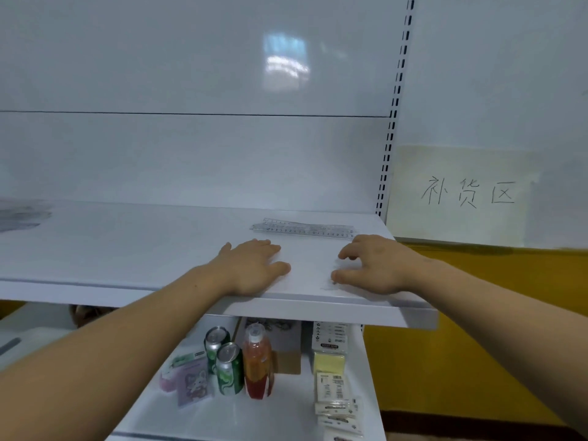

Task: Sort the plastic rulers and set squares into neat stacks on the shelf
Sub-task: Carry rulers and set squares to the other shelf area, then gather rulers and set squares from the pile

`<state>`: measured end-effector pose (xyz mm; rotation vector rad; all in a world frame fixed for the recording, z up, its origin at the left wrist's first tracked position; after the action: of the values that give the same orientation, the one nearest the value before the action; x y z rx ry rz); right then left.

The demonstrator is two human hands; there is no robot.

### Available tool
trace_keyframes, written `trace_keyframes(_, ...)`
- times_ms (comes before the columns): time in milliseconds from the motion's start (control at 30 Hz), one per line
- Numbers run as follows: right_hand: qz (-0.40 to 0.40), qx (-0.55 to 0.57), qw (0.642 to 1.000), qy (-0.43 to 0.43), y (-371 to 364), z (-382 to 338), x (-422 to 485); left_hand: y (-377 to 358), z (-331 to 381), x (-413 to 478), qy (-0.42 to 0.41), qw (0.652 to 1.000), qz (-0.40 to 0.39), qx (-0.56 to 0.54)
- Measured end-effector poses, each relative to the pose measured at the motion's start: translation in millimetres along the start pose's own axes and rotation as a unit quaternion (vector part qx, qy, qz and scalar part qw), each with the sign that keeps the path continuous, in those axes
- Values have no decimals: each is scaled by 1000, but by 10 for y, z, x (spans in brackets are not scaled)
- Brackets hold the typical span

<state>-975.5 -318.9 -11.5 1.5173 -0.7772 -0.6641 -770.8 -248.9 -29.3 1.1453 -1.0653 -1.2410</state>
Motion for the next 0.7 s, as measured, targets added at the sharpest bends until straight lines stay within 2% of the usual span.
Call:
trace_keyframes(200,-15,-3,999,34,82,-902,534,258,-789,-225,35,999,33,-17)
trace_keyframes(467,-46,14,993,104,-83,-2839,1425,544,-2816,-1217,150,987,56,-3)
trace_keyframes(700,-48,42,983,175,-179,-4673,2010,859,-4536,-2229,270,959,89,-4)
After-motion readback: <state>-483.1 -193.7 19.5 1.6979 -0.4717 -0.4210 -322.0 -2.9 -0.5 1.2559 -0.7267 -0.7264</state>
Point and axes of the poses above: each hand's wrist, its own x-axis towards the middle knuckle, its own y-axis out of the back of the hand, z = x × y, the point moved 4 cm from there along x, towards the middle knuckle, and after that the axes turned 5 degrees about -y, right-handed, at the moved point
